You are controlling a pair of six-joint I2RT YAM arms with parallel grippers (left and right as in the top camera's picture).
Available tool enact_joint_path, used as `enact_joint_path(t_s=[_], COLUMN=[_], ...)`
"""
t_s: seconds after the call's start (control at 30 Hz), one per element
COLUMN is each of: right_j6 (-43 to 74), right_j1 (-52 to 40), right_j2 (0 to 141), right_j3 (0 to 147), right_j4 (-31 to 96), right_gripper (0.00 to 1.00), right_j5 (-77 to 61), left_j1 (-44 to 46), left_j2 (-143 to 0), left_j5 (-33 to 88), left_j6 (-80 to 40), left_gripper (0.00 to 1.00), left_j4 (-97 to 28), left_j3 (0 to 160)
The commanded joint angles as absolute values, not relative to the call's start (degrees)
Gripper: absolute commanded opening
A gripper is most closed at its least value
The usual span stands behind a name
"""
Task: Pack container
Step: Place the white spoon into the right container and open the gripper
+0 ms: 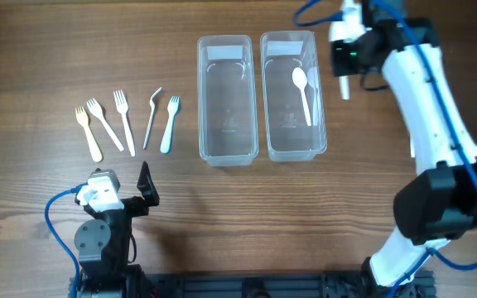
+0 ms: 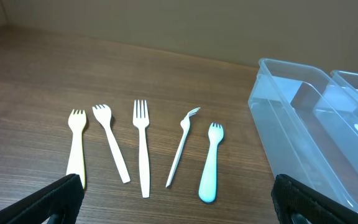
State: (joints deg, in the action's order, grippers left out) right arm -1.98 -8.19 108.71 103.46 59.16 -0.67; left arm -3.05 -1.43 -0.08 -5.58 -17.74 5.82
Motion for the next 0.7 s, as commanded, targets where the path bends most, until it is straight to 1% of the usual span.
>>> enact_joint_path(t_s=[0.0, 0.17, 0.33, 0.37, 0.4, 0.47, 0.53, 0.57, 0.6, 0.67], right_j6=[3.2, 5.7, 7.7, 7.6, 7.6, 7.5, 7.4, 7.5, 7.2, 6.0], right_j1=[-13.5, -18.2, -19.8, -19.8, -19.7, -19.7, -19.7, -19.7, -19.7, -19.4], right_j2=[107.5, 107.6, 109.5, 110.3, 110.9, 111.2, 111.1, 111.1, 111.1, 111.0], right_j3=[104.1, 100.7, 96.5, 96.2, 96.2, 96.2, 96.3, 96.6, 97.1, 98.5], right_j4=[59.1, 55.1, 51.4, 51.1, 51.0, 50.8, 50.0, 49.8, 49.9, 51.8], right_gripper=[0.04, 0.04, 0.05, 0.10, 0.26, 0.36, 0.52, 0.56, 0.57, 0.58], right_j5=[-1.3, -1.4, -1.3, -1.3, -1.3, -1.3, -1.3, -1.3, -1.1, 1.5], left_j1=[-2.7, -2.7, -2.7, -2.7, -2.7, -2.7, -2.7, -2.7, -2.7, -2.7], left_j2=[-0.9, -0.9, -0.9, -0.9, -0.9, -0.9, -0.9, -0.9, -0.9, -0.9], left_j5=[0.6, 0.6, 0.6, 0.6, 0.6, 0.6, 0.6, 0.6, 0.6, 0.6], left_j6=[-4.5, -4.5, -4.5, -4.5, -4.5, -4.5, -4.5, -4.5, -4.5, -4.5], left_gripper=[1.00, 1.00, 1.00, 1.00, 1.00, 1.00, 1.00, 1.00, 1.00, 1.00], left_j4=[-17.5, -17.5, -17.5, -17.5, -17.5, -17.5, -17.5, -17.5, -17.5, -17.5], left_j3=[5.5, 5.5, 5.5, 5.5, 5.5, 5.5, 5.5, 5.5, 5.5, 5.5])
